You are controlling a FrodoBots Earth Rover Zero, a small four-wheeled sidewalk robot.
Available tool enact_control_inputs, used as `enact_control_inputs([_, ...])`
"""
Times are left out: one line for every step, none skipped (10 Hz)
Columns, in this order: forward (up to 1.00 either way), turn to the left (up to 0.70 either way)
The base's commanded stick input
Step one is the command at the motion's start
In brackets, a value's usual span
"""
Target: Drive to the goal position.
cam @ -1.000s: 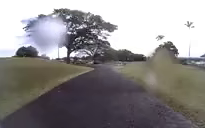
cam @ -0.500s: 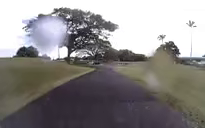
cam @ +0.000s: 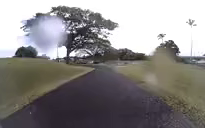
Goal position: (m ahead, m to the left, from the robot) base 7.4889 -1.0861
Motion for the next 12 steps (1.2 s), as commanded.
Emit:
enact_control_inputs([0.85,0.0])
enact_control_inputs([0.85,0.0])
enact_control_inputs([0.85,0.0])
enact_control_inputs([0.85,0.0])
enact_control_inputs([0.85,0.0])
enact_control_inputs([0.85,0.0])
enact_control_inputs([0.85,0.0])
enact_control_inputs([0.85,0.0])
enact_control_inputs([0.85,0.0])
enact_control_inputs([0.85,0.0])
enact_control_inputs([0.85,0.0])
enact_control_inputs([0.85,0.0])
